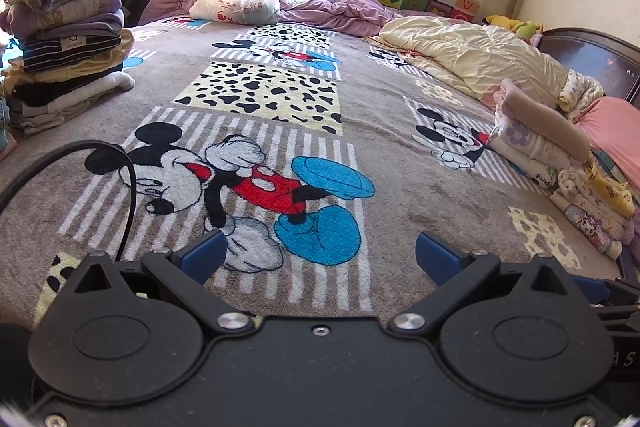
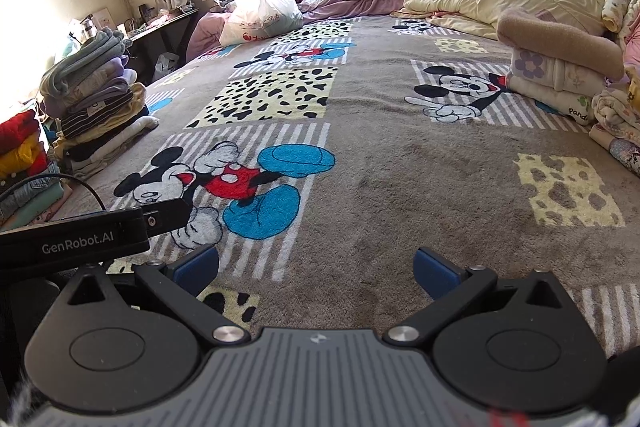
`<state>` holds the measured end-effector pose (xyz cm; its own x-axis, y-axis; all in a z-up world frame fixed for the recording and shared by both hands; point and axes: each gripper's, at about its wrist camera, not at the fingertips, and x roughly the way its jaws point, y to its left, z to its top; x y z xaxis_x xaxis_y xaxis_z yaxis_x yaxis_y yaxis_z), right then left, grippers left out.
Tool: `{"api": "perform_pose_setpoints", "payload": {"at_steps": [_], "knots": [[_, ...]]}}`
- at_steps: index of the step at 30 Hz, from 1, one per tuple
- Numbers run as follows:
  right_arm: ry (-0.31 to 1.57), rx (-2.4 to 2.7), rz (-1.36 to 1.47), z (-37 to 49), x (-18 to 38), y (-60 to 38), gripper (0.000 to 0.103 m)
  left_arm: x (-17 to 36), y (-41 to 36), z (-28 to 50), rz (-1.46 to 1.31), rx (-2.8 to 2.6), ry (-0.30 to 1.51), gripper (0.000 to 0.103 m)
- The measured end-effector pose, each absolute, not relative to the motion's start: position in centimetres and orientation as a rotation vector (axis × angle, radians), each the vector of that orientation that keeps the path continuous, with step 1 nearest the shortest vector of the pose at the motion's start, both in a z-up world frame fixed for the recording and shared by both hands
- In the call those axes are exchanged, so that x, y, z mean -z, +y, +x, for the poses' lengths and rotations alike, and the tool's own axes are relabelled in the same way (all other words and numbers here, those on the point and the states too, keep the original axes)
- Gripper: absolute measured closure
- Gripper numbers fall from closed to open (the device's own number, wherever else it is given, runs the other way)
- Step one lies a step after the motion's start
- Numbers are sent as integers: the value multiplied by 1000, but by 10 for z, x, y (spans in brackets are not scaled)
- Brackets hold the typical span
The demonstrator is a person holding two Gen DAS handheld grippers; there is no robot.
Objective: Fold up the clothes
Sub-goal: 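Reach the left gripper to the clothes stack and grasp the grey sweatpants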
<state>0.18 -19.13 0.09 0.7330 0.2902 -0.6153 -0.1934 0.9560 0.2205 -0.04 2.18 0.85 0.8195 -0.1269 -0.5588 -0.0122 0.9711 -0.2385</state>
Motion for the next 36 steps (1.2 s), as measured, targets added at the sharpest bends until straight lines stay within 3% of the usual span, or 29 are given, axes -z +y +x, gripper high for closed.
{"api": "perform_pose_setpoints", "payload": {"at_steps": [9, 17, 27, 30, 36], "knots": [[639, -351, 144, 13, -23, -182, 0, -66, 103, -18, -509, -74, 327, 0], [603, -434, 163, 30, -35, -173, 0, -110, 211, -23, -498, -386, 73, 0], [619, -465, 195, 55, -30, -164, 0, -136, 296, 55, -427, -460, 119, 3], [632, -455, 208, 63, -25, -165, 0, -134, 313, 86, -411, -462, 148, 21], [686, -419, 233, 76, -3, -175, 0, -123, 331, 129, -411, -493, 234, 26]]}}
